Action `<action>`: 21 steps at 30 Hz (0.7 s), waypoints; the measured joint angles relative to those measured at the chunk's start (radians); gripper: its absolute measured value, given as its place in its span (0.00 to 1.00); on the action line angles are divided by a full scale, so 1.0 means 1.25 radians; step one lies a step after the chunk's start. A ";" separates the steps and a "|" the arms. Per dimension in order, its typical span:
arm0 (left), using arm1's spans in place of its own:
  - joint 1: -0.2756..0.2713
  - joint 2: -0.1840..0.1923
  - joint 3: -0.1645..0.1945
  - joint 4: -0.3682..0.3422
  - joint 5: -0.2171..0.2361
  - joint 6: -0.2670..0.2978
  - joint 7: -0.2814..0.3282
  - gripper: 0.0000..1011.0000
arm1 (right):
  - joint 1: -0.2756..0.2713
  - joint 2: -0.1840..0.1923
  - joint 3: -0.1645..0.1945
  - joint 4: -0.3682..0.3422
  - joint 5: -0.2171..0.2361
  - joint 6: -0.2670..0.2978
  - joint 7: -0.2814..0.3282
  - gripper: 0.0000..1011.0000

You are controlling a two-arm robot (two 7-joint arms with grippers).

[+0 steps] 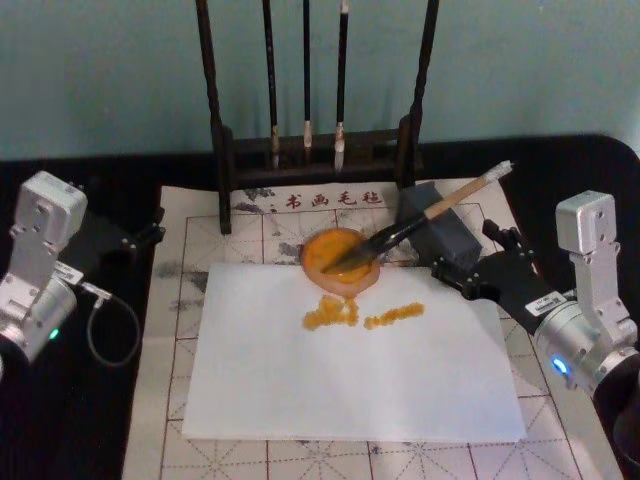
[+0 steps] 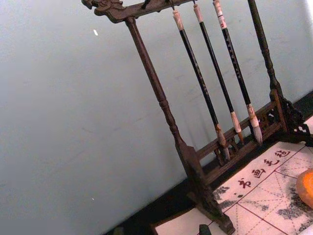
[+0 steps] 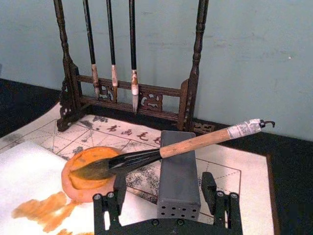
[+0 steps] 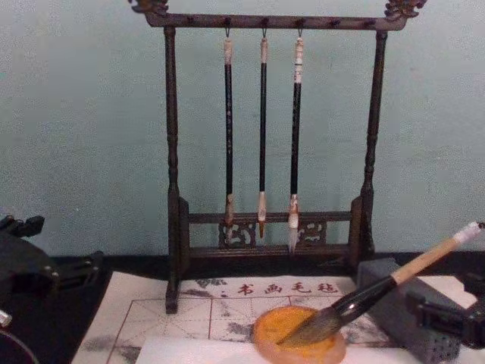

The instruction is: Pick up the brush from the inkstone, write on the paper, then place the brush back to its original position.

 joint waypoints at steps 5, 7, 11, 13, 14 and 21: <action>0.000 0.000 0.000 0.000 0.000 0.000 0.000 0.99 | 0.000 0.000 0.000 0.000 0.000 0.000 0.000 0.99; 0.000 0.000 0.000 0.000 0.000 0.000 0.000 0.99 | 0.000 0.000 0.000 0.000 0.000 0.000 0.000 0.99; 0.000 0.000 0.000 0.000 0.000 0.000 0.000 0.99 | 0.000 0.000 0.000 0.000 0.000 0.000 0.000 0.99; 0.000 0.000 0.000 0.000 0.000 0.000 0.000 0.99 | 0.000 0.000 0.000 0.000 0.000 0.000 0.000 0.99; 0.000 0.000 0.000 0.000 0.000 0.000 0.000 0.99 | 0.000 0.000 0.000 0.000 0.000 0.000 0.000 0.99; 0.000 0.000 0.000 0.000 0.000 0.000 0.000 0.99 | 0.000 0.000 0.000 0.000 0.000 0.000 0.000 0.99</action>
